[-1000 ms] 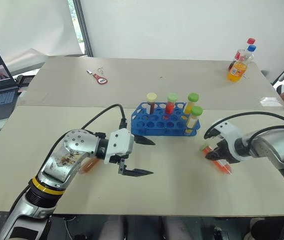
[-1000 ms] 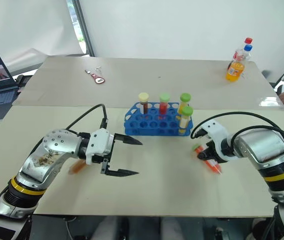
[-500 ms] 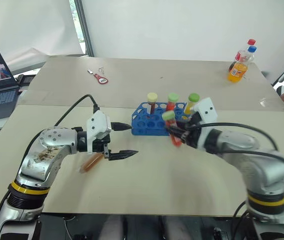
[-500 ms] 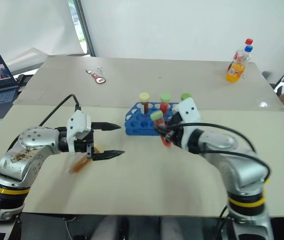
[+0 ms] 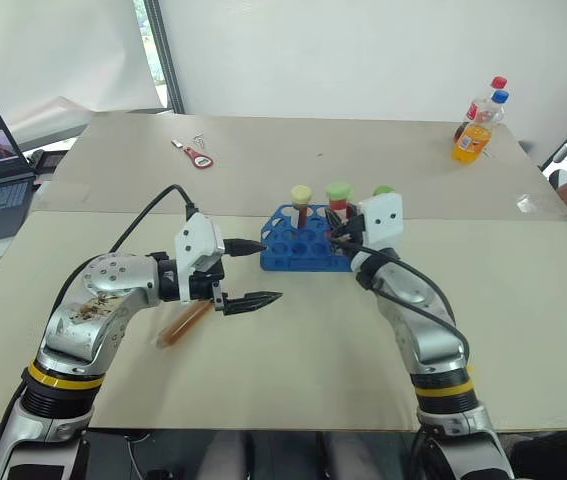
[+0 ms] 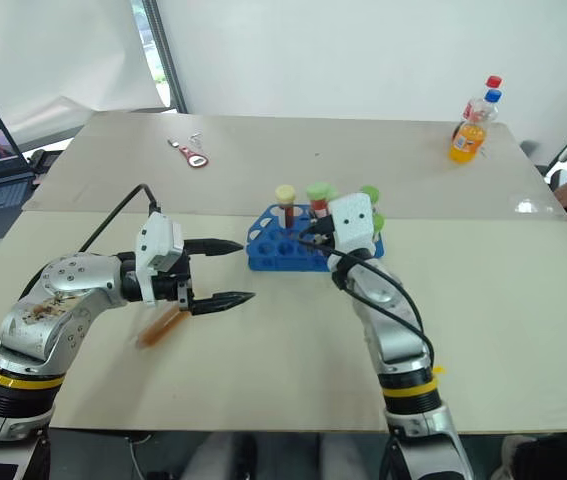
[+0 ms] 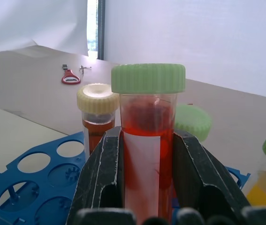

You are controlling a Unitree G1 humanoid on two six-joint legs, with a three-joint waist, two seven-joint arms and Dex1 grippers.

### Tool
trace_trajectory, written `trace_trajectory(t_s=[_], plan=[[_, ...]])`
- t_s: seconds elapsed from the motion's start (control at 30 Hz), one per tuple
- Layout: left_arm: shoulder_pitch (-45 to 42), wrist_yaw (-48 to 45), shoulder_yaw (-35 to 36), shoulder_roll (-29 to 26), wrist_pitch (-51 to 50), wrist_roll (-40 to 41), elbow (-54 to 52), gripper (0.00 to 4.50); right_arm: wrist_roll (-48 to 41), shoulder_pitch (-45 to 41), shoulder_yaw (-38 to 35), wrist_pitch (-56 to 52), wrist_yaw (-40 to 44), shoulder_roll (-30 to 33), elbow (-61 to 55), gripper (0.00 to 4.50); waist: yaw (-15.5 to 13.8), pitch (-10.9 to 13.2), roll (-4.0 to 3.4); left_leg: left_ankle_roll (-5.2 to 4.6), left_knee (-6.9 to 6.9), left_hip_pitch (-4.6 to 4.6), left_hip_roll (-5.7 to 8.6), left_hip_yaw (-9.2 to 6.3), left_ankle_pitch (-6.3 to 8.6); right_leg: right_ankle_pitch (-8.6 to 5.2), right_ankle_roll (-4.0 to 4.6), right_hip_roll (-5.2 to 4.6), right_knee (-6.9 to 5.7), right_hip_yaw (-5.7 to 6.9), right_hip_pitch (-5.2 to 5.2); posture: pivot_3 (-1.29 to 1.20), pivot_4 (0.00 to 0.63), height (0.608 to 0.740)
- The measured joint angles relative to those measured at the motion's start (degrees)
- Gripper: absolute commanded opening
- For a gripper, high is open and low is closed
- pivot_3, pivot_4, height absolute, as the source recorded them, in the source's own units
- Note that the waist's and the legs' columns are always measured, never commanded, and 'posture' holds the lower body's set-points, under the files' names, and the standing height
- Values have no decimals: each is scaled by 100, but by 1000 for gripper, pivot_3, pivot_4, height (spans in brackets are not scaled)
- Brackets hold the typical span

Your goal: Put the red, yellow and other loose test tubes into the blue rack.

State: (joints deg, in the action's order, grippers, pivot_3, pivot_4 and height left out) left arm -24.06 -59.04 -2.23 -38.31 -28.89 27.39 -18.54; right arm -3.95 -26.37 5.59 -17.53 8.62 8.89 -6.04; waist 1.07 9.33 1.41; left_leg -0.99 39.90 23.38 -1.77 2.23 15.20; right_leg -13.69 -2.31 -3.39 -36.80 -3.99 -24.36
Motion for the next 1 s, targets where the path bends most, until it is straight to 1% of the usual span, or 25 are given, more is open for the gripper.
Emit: trace_trajectory(t_s=[0.17,0.5,0.73,0.8,0.93,0.97,1.0], plan=[[0,38,-2,39,-6,0,-2,4500,132,2,-7,307,-89,-156,228,998,12,0,0,0,-1,-2,-1,0,0,0,0,0,-1,0,0,0,150,740],[-25,459,2,313,-361,237,-93,4500,298,203,-117,1114,-537,-646,619,997,51,0,0,1,-3,-5,-1,-4,0,0,1,0,-24,0,2,0,150,740],[-259,980,123,628,-779,484,-93,4500,260,495,-216,1503,-662,-1033,803,997,75,0,-1,3,-4,-6,-1,-9,-1,0,1,-1,-26,0,3,0,150,740],[-302,1137,140,681,-905,575,-95,4500,261,558,-212,1613,-651,-1067,811,2018,97,-1,-1,3,-6,-6,-1,-10,-1,0,1,-1,-28,0,3,0,150,740],[-318,1302,140,663,-1123,644,-98,4500,276,679,-179,1628,-573,-1005,811,3366,125,0,-1,3,-8,-6,-1,-10,-1,0,1,-1,-29,0,3,0,150,740],[-355,1338,133,589,-1171,634,-98,4500,302,719,-159,1600,-528,-936,787,3770,129,0,-1,4,-8,-6,-1,-11,-1,0,1,0,-28,0,2,0,150,740],[-432,1356,128,479,-1258,616,-98,4500,335,764,-129,1562,-486,-876,755,4077,129,0,-1,4,-8,-6,0,-12,-1,0,1,0,-28,0,2,0,150,740]])
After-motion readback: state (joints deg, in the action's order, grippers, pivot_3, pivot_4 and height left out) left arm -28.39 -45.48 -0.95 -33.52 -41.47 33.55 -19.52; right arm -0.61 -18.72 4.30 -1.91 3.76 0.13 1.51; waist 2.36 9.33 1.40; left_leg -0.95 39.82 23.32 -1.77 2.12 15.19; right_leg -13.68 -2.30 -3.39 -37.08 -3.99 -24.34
